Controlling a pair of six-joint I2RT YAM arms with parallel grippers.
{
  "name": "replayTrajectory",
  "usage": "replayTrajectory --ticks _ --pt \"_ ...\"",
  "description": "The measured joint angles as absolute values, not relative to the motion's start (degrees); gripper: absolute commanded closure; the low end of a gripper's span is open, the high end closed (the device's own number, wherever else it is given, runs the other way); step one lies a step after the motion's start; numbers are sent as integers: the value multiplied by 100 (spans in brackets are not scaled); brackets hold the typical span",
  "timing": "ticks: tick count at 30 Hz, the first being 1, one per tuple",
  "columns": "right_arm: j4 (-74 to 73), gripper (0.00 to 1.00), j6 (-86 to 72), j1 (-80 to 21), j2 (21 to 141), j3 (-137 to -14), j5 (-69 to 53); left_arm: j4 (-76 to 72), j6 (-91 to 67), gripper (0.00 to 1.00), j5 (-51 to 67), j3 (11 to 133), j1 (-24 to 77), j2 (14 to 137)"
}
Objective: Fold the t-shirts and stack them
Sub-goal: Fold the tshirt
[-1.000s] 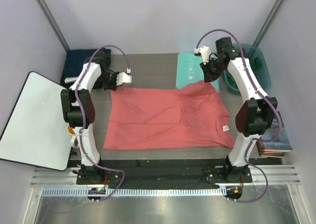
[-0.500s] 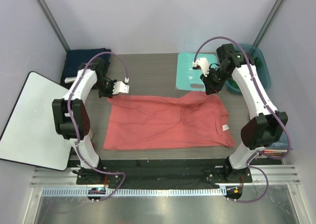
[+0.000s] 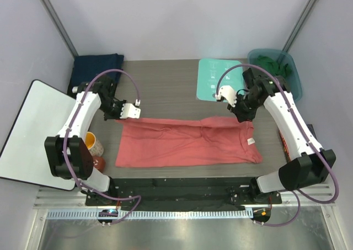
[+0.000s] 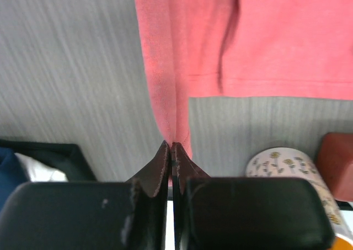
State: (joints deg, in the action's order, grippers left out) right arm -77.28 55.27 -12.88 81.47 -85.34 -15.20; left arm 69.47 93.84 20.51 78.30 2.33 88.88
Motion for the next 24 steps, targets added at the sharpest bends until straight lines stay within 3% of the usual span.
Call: replayTrajectory --ticks 15,24 --pt "-7690 99 6167 -1234 7308 -8132 -585 6967 9502 99 2056 7360 233 8552" --pt "-7699 99 6709 -502 7207 -7690 -434 7024 9533 99 2108 7282 233 8390"
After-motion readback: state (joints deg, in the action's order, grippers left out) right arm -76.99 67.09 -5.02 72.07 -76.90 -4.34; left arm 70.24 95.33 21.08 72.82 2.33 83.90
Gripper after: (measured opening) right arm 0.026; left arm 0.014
